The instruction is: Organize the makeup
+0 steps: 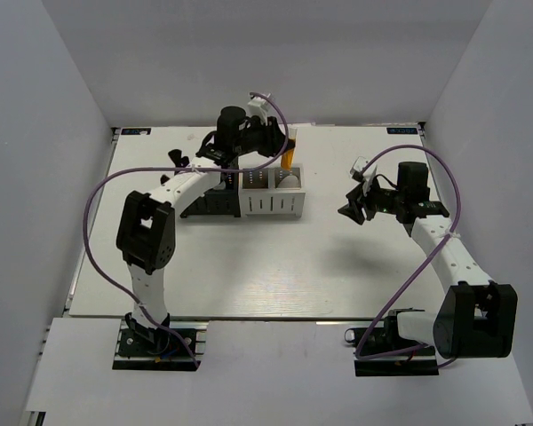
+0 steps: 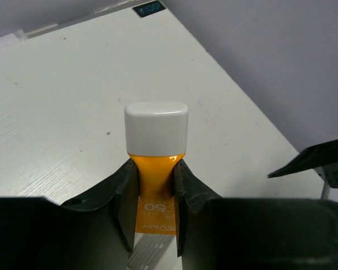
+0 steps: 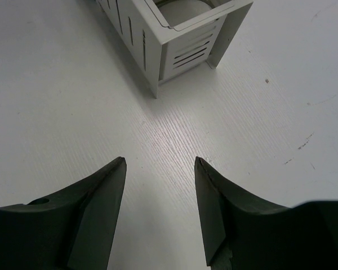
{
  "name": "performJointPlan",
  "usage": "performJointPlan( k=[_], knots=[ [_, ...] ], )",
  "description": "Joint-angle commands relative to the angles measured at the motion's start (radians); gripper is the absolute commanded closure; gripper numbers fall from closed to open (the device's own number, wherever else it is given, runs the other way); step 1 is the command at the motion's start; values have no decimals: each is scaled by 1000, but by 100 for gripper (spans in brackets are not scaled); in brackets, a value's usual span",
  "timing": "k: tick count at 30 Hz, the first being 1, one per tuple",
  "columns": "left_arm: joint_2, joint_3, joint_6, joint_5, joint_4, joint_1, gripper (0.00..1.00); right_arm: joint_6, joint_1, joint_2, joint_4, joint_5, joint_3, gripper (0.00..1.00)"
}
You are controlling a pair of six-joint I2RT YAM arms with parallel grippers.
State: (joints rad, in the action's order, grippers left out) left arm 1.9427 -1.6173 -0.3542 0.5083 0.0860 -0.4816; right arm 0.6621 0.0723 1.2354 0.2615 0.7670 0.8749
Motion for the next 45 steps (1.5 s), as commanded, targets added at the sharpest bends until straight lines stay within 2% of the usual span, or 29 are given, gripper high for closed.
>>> performJointPlan(
  k=[1, 7, 12, 22, 24, 28, 33, 35, 36, 37, 39, 40, 45],
  knots=[
    [42, -24, 41, -31, 11, -5, 86, 11, 0, -16, 13, 3, 21, 42],
    [70, -15, 57, -27, 1, -23, 86, 19, -3, -13, 21, -1, 19, 42],
    [75, -13, 95, -59, -28, -32, 80, 19, -5, -10, 19, 0, 21, 42],
    [38, 43, 130, -117, -66, -41, 33, 22, -3, 1, 24, 0, 33, 42],
    [13, 56, 130, -126, -45, -41, 19, 24, -3, 3, 27, 0, 41, 41],
    [-28, 53, 124, -140, -32, -41, 16, 31, -5, 9, 42, -2, 52, 41],
    [-137, 25, 84, -175, 6, -51, 15, 13, -3, 13, 45, -8, 67, 39],
    [-203, 17, 67, -175, -5, -51, 14, -13, -5, 18, 50, -3, 82, 34],
    [-227, 25, 43, -174, -12, -51, 2, -21, -5, 21, 54, 8, 88, 17],
    [-260, 61, 31, -169, -22, -42, 2, -30, -6, 22, 64, 14, 105, 11],
    [-376, 130, -6, -168, -22, -32, 2, -106, -5, 26, 62, -17, 119, 11],
    [-421, 223, -14, -181, -22, -32, 2, -137, -3, 27, 55, -24, 127, 11],
    [-738, 486, -29, -318, -115, -23, 2, -355, -5, 15, 19, -187, 147, 11]
  ],
)
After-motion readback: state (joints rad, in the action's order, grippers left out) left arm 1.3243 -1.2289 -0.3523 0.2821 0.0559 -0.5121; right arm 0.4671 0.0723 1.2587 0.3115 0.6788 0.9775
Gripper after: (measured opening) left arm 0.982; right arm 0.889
